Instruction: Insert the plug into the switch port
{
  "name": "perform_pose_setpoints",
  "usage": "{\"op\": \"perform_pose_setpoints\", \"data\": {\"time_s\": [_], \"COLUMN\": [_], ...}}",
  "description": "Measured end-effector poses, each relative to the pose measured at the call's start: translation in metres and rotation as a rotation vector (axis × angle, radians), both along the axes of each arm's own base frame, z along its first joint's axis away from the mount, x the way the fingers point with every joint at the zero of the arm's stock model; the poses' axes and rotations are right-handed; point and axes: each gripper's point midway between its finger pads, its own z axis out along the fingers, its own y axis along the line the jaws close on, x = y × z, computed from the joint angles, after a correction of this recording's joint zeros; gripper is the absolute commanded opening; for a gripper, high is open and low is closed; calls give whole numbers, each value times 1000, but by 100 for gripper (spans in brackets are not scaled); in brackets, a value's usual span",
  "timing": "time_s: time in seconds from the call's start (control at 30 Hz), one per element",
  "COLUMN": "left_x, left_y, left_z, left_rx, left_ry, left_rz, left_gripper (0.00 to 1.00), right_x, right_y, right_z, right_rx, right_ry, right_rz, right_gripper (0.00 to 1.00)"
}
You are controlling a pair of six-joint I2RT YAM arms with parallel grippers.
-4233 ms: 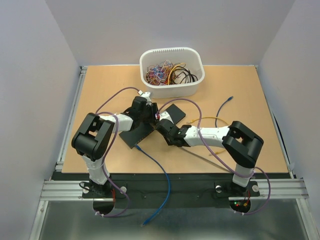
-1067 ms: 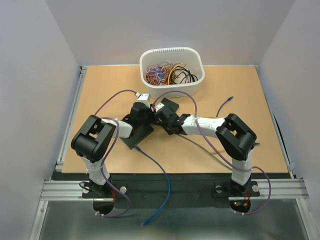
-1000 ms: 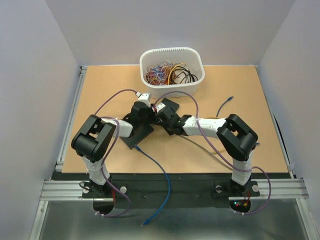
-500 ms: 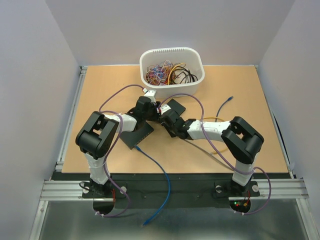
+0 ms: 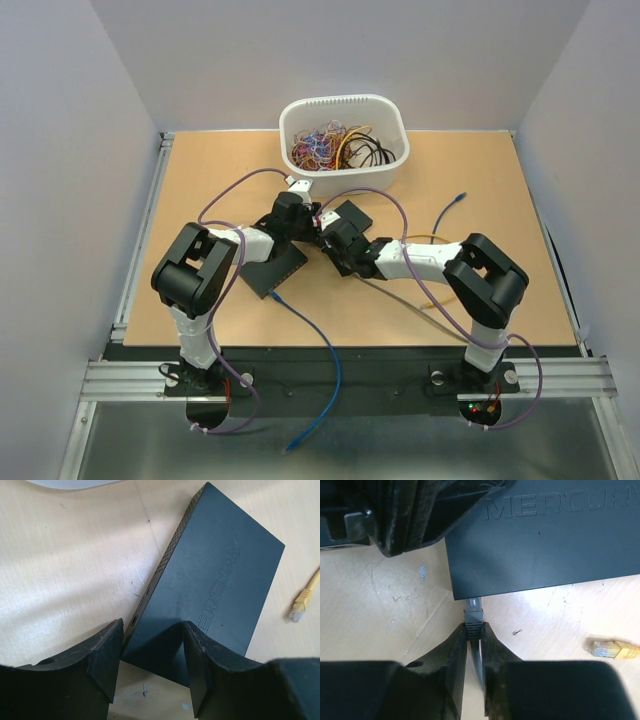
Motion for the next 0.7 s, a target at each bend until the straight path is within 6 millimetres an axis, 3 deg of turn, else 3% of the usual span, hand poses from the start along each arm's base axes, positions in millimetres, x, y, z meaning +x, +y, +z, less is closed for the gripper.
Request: {"op": "perform_pose_setpoints", "data": {"time_s": [0.17, 0.3, 0.43, 0.5, 0.7], "left_x": [-8, -13, -19, -22, -29], "left_y": [-6, -7, -8, -7, 0], "left_z": [-1, -1, -1, -1, -2], "left_rx": [-20, -31, -47, -54, -62], "left_ry": [38, 63, 99, 116, 173], "left_rz": [-25, -34, -42, -44, -18], "left_gripper": [58, 58, 58, 58, 58], "right_x": [1, -10, -18, -20, -16], "right_y": [10, 13, 12, 12, 1], "right_z": [4, 5, 13, 24, 89], "right_rx": [45, 51, 80, 111, 222], "right_ry": [-6, 2, -2, -20, -160], "right_rz": [-1, 18, 21, 22, -41], "right_gripper": [43, 57, 63, 66, 81]}}
